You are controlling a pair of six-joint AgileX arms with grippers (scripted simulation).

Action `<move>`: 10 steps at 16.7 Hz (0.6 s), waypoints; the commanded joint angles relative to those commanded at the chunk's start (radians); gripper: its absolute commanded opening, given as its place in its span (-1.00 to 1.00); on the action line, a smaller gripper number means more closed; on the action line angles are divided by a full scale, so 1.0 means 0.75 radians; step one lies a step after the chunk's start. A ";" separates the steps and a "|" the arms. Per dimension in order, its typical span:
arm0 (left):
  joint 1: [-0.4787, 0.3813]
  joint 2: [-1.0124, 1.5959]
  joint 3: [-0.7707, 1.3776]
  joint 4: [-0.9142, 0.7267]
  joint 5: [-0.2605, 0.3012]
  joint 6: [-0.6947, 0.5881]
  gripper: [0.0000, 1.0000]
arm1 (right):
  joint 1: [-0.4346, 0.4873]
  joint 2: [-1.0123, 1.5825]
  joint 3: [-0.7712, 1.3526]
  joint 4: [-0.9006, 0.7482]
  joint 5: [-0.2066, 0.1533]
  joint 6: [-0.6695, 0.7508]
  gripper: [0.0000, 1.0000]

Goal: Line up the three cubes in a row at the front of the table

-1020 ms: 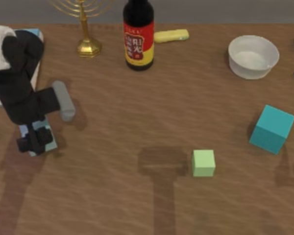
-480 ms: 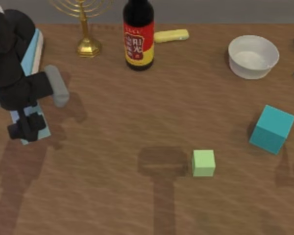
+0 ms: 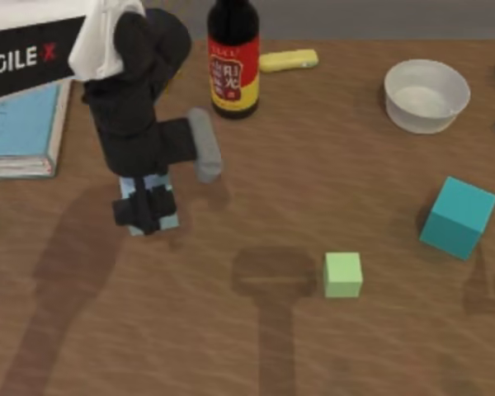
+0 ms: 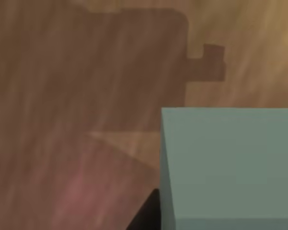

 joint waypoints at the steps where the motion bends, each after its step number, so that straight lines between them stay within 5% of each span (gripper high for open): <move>1: -0.088 0.029 0.054 -0.026 0.000 -0.027 -1.00 | 0.000 0.000 0.000 0.000 0.000 0.000 1.00; 6: -0.429 0.140 0.278 -0.126 0.003 -0.149 -1.00 | 0.000 0.000 0.000 0.000 0.000 0.000 1.00; 10: -0.477 0.156 0.316 -0.141 0.004 -0.171 -1.00 | 0.000 0.000 0.000 0.000 0.000 0.000 1.00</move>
